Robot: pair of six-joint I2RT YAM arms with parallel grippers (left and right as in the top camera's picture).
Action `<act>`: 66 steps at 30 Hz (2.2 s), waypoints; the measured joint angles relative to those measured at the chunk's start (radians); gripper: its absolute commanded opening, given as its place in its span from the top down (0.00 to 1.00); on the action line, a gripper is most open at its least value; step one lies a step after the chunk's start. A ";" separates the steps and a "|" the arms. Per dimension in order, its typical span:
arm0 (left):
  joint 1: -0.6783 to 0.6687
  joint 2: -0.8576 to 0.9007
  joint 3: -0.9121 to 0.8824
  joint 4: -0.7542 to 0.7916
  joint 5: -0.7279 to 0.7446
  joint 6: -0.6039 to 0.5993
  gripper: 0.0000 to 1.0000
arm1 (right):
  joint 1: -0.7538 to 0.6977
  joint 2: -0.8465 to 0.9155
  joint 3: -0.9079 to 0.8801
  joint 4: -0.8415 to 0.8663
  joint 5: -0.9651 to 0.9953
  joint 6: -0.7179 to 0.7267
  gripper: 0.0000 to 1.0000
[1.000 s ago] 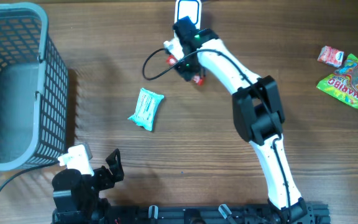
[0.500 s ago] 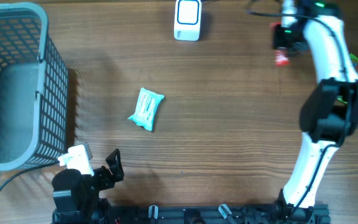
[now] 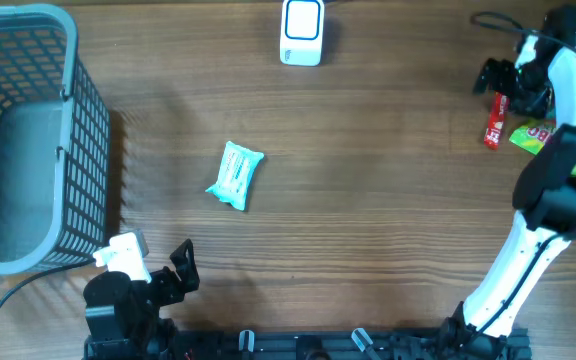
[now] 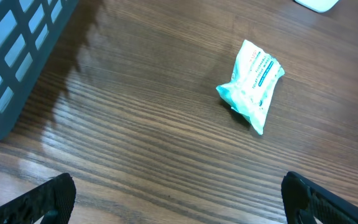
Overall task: Scan the item barcode
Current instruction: 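Carry the Nescafe stick to the right edge and release it, then reach the right gripper to the teal wipes pack and grasp it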
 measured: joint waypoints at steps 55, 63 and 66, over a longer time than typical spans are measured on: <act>0.000 0.000 0.000 0.000 0.000 0.000 0.00 | 1.146 0.134 0.005 0.084 0.150 0.954 0.27; 0.000 0.000 0.000 0.000 0.000 0.000 0.00 | 1.042 0.134 0.006 -0.226 0.227 0.896 0.26; 0.000 0.000 0.000 0.000 0.000 0.000 0.00 | 0.962 0.134 0.006 -0.243 0.250 0.852 0.17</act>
